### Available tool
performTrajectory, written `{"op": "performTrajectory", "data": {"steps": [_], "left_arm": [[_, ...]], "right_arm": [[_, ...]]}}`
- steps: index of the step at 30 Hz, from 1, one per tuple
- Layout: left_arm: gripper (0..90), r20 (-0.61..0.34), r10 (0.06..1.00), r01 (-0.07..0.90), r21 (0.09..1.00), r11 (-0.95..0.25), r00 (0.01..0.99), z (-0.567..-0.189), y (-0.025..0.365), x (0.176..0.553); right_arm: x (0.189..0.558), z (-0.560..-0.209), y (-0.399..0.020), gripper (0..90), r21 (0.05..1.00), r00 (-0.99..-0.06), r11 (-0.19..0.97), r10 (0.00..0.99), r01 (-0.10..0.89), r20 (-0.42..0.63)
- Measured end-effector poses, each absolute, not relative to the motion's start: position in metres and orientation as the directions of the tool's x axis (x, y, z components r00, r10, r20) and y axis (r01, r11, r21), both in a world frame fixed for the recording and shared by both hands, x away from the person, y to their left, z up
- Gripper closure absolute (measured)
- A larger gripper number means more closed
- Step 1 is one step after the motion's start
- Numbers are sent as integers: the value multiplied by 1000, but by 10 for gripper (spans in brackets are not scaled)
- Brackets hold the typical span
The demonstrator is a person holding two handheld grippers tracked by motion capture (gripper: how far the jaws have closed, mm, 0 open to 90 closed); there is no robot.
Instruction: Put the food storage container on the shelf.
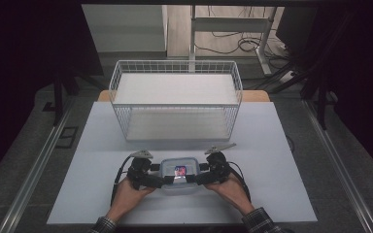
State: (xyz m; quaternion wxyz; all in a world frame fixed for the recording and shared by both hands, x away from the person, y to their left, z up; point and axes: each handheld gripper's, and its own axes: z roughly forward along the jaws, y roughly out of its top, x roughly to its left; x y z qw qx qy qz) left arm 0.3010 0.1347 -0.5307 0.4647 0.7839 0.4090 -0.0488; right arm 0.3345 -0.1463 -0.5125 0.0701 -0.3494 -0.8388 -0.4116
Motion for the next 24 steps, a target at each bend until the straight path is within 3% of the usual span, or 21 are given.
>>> {"op": "performTrajectory", "data": {"steps": [5, 9, 13, 24], "left_arm": [[246, -496, 577, 707, 674, -215, 649, -531, 141, 297], [377, -518, 562, 712, 675, -195, 645, -531, 145, 292], [507, -546, 515, 701, 694, -164, 661, -530, 156, 286], [563, -574, 469, 698, 703, -138, 671, -535, 163, 287]], "right_arm": [[329, -510, -153, 303, 645, -749, 416, 519, 641, 410], [326, -508, -163, 393, 647, -749, 407, 507, 645, 427], [324, -507, -176, 552, 659, -732, 350, 478, 666, 486], [320, -507, -180, 568, 654, -720, 330, 465, 680, 514]]}}
